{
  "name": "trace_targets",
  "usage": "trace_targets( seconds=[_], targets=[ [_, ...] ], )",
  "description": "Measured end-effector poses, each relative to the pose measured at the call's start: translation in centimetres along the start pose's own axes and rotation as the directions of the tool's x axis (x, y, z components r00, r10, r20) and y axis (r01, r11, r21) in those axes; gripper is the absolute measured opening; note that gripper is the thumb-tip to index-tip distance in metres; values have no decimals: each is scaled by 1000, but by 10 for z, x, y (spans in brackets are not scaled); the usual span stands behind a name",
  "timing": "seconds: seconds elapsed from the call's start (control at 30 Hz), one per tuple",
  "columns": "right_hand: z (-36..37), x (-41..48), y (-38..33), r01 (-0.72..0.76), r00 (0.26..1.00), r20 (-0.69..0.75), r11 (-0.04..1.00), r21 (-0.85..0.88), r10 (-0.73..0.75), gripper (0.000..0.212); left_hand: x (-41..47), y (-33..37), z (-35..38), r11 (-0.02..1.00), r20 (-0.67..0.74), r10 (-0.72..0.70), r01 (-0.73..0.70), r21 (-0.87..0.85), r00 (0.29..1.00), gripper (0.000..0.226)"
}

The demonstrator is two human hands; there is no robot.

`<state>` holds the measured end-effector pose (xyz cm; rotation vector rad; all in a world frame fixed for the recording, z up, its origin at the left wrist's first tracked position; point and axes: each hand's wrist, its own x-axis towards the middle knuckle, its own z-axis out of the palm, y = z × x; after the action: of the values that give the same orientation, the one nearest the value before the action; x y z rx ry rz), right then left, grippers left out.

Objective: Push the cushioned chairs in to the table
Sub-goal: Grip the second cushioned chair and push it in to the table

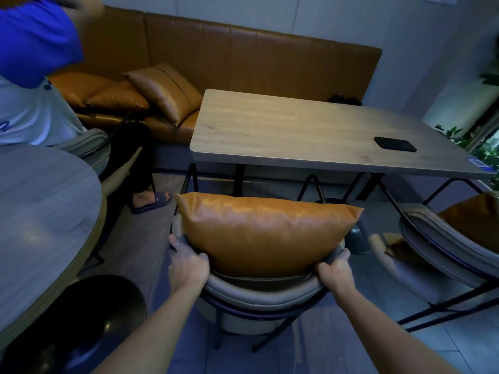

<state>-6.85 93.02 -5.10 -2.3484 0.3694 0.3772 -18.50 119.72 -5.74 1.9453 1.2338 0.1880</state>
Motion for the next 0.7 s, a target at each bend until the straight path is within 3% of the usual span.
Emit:
trace_targets(
  seconds=[0.17,0.7],
  targets=[
    [-6,14,-1,16,1000,-1,999,-41,-16,82,0,6,8,1000,2,9,-9,5,1000,83],
    [-3,13,-4,-7,1000,10,998,-62,8,69,11,-6,11,999,8,35,-35,38,999,87]
  ],
)
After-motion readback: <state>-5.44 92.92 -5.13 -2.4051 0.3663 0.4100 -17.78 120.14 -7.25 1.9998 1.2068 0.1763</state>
